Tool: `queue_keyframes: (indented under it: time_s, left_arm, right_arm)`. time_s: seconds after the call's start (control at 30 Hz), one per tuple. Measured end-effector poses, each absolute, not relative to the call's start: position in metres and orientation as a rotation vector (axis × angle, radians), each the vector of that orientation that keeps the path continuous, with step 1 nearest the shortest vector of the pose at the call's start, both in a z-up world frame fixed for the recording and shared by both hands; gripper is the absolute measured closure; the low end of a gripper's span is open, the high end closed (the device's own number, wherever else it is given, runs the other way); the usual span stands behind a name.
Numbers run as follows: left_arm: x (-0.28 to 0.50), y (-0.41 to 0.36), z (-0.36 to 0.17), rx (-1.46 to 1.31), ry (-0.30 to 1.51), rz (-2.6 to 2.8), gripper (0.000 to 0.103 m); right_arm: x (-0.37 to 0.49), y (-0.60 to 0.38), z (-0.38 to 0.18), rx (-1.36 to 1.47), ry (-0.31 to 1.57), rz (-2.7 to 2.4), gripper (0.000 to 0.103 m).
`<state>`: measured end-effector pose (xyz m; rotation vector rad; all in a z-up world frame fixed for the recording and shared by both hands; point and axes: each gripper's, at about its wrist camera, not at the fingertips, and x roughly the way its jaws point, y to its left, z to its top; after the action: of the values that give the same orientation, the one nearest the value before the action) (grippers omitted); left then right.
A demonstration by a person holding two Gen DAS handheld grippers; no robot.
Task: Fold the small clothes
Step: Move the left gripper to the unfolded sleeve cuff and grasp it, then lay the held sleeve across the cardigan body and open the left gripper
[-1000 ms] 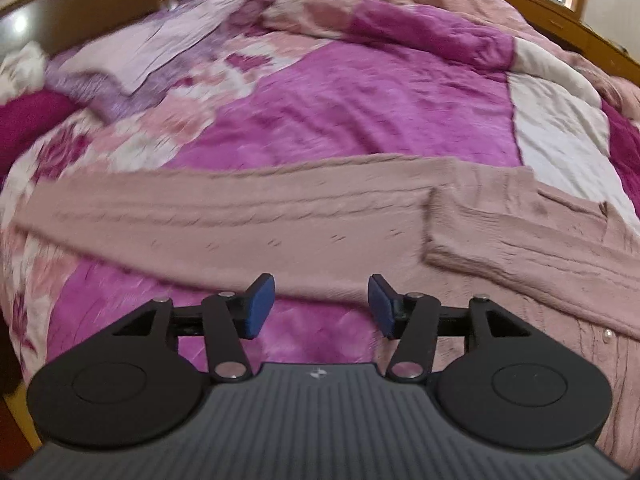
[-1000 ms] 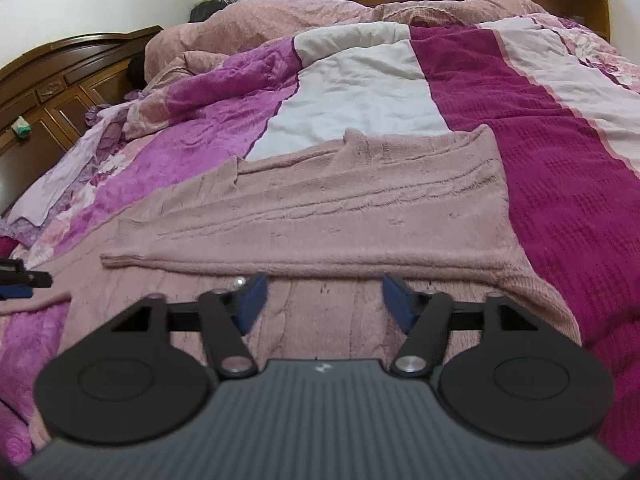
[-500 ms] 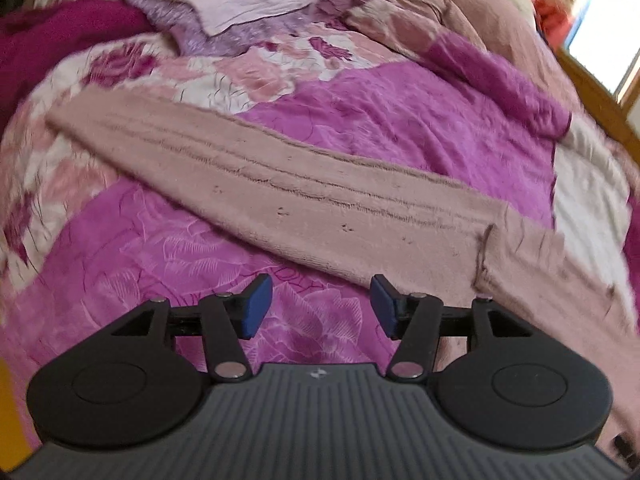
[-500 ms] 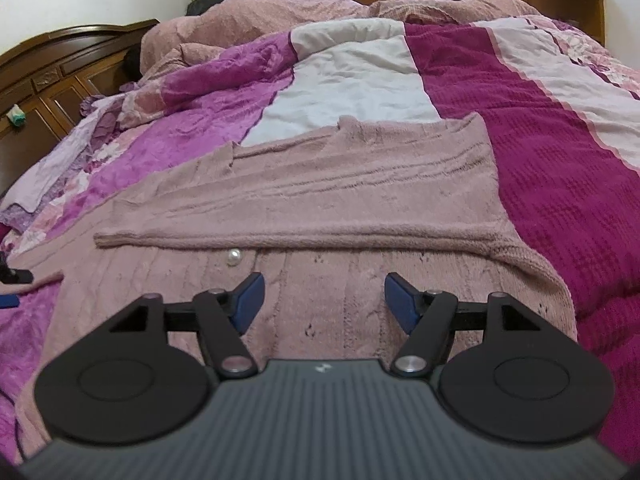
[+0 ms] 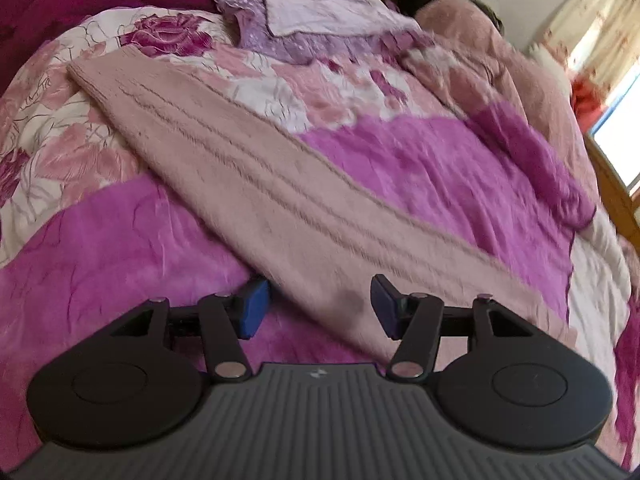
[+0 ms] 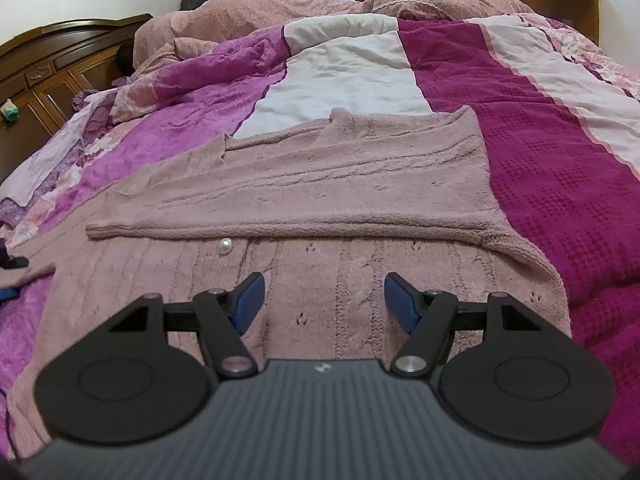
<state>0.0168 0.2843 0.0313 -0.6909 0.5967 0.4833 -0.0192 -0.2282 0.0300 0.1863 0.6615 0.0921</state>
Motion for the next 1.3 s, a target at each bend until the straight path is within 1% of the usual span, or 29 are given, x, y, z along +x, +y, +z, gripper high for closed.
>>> queue_keyframes:
  time_s: [0.27,0.3,0.33,0.37,0.4,0.43,0.53,0.6,0.77,0.93,1.3]
  left_arm:
    - [0.041,0.319,0.028,-0.795,0.58,0.475,0.042]
    - [0.043,0.321,0.028,-0.798,0.577,0.473,0.047]
    - [0.045,0.322,0.028,-0.799,0.57,0.469,0.056]
    - [0.046,0.324,0.028,-0.793,0.568,0.472,0.062]
    - [0.047,0.325,0.028,-0.786,0.567,0.469,0.073]
    - [0.047,0.327,0.028,-0.789,0.561,0.457,0.078]
    - [0.041,0.33,0.03,-0.823,0.517,0.392,0.088]
    - [0.036,0.329,0.036,-0.815,0.487,0.363,0.091]
    - [0.028,0.319,0.059,-0.817,0.389,0.259,0.091]
    - [0.026,0.294,0.088,-0.77,0.317,0.167,0.091]
    - [0.036,0.203,0.146,-0.633,0.25,-0.063,0.091]
  right_arm:
    - [-0.019,-0.225,0.028,0.176,0.67,0.076,0.035]
    - [-0.019,-0.224,0.028,0.171,0.671,0.075,0.035]
    - [-0.019,-0.223,0.028,0.165,0.671,0.074,0.035]
    - [-0.019,-0.222,0.028,0.157,0.671,0.074,0.035]
    - [-0.019,-0.222,0.029,0.152,0.671,0.073,0.035]
    - [-0.019,-0.222,0.029,0.151,0.672,0.073,0.035]
    - [-0.019,-0.221,0.029,0.153,0.672,0.073,0.035]
    - [-0.019,-0.221,0.028,0.153,0.672,0.074,0.035]
    - [-0.019,-0.223,0.029,0.158,0.668,0.076,0.035]
    - [-0.021,-0.224,0.03,0.159,0.662,0.069,0.035]
    - [-0.023,-0.23,0.033,0.17,0.649,0.052,0.035]
